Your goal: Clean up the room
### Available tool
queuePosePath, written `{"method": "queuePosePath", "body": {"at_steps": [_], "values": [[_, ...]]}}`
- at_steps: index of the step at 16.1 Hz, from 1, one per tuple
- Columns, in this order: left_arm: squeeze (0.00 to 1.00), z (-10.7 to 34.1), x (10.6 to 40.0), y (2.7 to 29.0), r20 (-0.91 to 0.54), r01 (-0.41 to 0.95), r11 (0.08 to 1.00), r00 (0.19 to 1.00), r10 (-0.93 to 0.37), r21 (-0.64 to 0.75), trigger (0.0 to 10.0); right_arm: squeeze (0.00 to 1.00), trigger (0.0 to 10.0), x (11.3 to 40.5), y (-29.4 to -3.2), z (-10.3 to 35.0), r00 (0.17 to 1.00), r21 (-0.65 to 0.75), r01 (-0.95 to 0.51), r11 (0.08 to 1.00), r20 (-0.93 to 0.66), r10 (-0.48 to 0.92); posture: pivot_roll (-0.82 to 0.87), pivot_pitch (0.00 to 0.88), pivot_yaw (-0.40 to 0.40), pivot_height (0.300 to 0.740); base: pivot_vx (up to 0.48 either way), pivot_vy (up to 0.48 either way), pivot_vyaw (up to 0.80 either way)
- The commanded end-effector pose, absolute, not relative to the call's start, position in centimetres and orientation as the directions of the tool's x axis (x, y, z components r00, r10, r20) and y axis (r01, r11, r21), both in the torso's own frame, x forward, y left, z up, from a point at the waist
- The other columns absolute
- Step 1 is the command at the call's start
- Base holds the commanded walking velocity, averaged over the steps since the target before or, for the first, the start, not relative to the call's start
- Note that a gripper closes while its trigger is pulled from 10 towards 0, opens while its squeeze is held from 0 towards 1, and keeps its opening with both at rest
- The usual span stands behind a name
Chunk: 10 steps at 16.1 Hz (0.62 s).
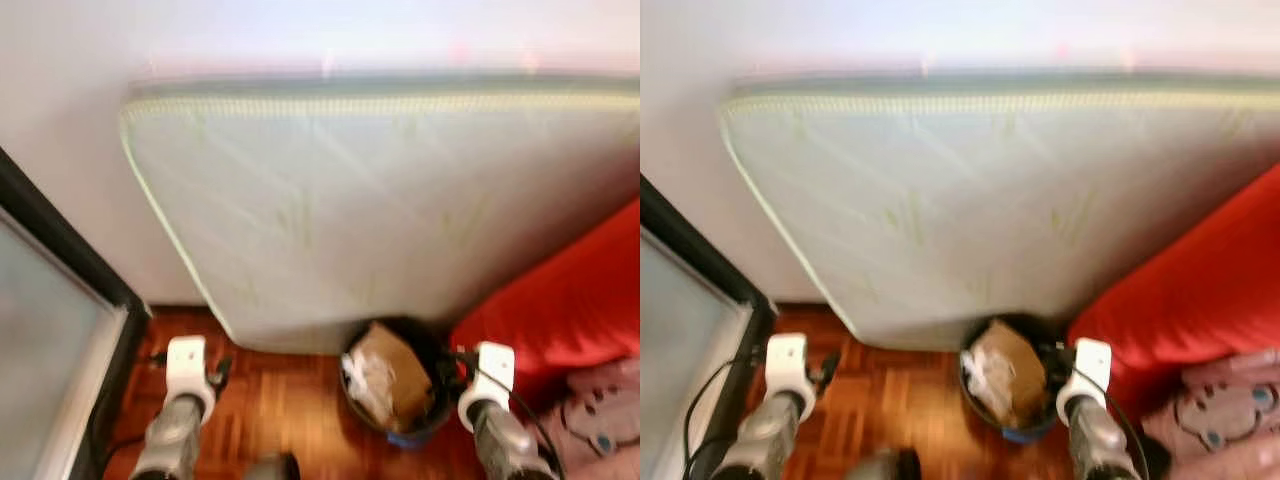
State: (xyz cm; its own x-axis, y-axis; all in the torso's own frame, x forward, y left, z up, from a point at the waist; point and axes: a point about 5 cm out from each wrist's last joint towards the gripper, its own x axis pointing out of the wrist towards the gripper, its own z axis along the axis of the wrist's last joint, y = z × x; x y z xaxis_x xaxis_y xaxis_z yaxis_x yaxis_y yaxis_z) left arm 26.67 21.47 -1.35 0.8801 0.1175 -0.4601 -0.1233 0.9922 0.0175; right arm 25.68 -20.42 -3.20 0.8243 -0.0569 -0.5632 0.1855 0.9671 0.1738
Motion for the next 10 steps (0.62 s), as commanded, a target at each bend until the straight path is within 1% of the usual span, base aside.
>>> {"method": "queuePosePath", "body": {"at_steps": [1,2,5,6,8,10], "values": [[0.0,-2.6,25.5,21.7,-0.53,-0.133,0.99,0.838,0.132,0.037,10.0,0.0,10.0,24.3,-20.7,-4.3,0.787,0.181,0.232,0.956,-0.613,-0.075,0.1,0.02,0.017,0.74,0.0,0.0,0.0],[0.0,-3.9,24.2,22.2,-0.607,-0.157,0.986,0.779,0.158,0.054,10.0,0.0,10.0,22.8,-20.8,-5.4,0.741,0.176,0.264,0.948,-0.666,-0.083,0.11,0.0,0.012,0.74,0.0,0.0,0.0],[0.0,-4.5,23.3,22.4,-0.646,-0.182,0.982,0.743,0.176,0.058,10.0,0.0,10.0,21.1,-20.9,-6.5,0.689,0.125,0.256,0.959,-0.719,-0.09,0.1,0.0,0.009,0.74,0.0,0.0,0.0],[0.0,-5.1,22.6,22.4,-0.672,-0.182,0.982,0.72,0.173,0.058,10.0,0.0,10.0,20.2,-21.0,-7.0,0.664,0.098,0.236,0.967,-0.743,-0.087,0.09,0.0,0.009,0.74,0.0,0.0,0.0],[0.0,-6.0,21.4,21.9,-0.71,-0.164,0.985,0.687,0.155,0.056,10.0,0.0,10.0,19.4,-20.9,-7.4,0.662,0.099,0.235,0.967,-0.745,-0.084,0.07,0.0,0.014,0.74,0.0,0.0,0.0],[0.0,-6.3,21.0,21.8,-0.719,-0.18,0.982,0.675,0.162,0.053,10.0,0.0,10.0,19.0,-21.0,-7.6,0.655,0.098,0.241,0.966,-0.751,-0.088,0.07,0.003,0.01,0.74,0.0,0.0,0.0]]}}
